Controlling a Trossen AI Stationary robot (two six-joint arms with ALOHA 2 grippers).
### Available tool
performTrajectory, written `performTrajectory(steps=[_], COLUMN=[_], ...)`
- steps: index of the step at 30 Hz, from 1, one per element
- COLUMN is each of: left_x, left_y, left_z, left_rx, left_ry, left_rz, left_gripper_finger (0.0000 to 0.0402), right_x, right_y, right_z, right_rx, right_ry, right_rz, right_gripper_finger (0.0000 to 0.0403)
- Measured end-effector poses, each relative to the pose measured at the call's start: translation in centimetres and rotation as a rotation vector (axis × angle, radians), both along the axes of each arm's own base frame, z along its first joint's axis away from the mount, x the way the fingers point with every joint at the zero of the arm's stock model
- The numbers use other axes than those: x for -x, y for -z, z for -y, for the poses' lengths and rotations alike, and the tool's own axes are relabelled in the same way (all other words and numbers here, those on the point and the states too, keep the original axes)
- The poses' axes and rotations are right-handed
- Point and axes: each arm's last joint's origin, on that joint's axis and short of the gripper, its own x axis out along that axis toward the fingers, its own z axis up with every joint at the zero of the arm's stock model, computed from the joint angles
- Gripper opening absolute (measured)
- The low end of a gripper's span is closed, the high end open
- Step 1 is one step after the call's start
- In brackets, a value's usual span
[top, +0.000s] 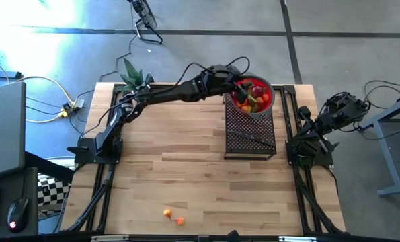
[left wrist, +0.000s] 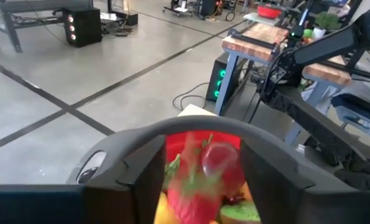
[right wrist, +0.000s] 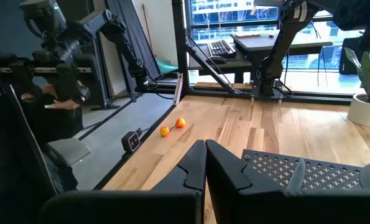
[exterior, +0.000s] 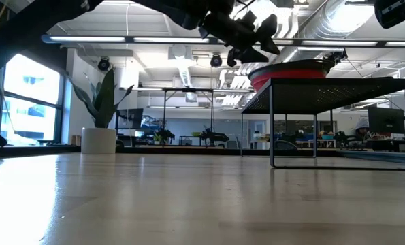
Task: Pick & Place Fruit
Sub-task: Put the strawberry into the strainer bowl on the shelf, then put the pear into the strainer bowl on the shelf
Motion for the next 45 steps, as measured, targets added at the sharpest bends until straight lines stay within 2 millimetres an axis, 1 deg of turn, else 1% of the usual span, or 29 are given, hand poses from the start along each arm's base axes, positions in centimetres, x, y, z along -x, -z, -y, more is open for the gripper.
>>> performTrajectory(steps=[4,8,13,23,28,34,36,43,45], left_x=[0.0,-0.01,0.07,0.14,0.11,-0.01,-0.01,0.01,-0.03], left_y=[0.14,0.15,0.04,-0.22,-0.17,-0.12,-0.09,-0.26,-0.36], left_z=[0.04,0.04,-0.01,0.07,0.14,0.49,0.53,0.36,0.58], left_rx=[0.007,0.01,0.071,0.073,0.137,0.08,0.053,0.049,0.037], left_ry=[0.018,0.02,0.008,0.008,0.019,0.163,0.169,0.163,0.168], left_rz=[-0.013,-0.011,0.019,0.032,0.054,0.017,0.003,0.02,0.021], left_gripper_finger=[0.0242,0.0266,0.0269,0.0269,0.0269,0.0269,0.0269,0.0269,0.0269], right_x=[0.0,0.0,-0.01,-0.01,-0.01,-0.03,-0.04,-0.05,-0.05], right_y=[0.0,-0.02,-0.11,-0.12,-0.13,-0.14,-0.14,-0.15,-0.21], right_z=[0.0,0.0,-0.01,-0.01,-0.01,0.04,0.07,0.08,0.07], right_rx=[0.0,-0.001,-0.009,-0.009,0.023,0.039,0.04,0.04,0.032], right_ry=[0.0,0.0,0.0,0.0,-0.004,0.014,0.026,0.028,0.028], right_rz=[0.0,0.001,0.008,0.009,0.023,0.031,0.031,0.032,0.036], right_gripper_finger=[0.0003,0.0003,0.0003,0.0003,0.0003,0.0003,0.0003,0.0003,0.0003])
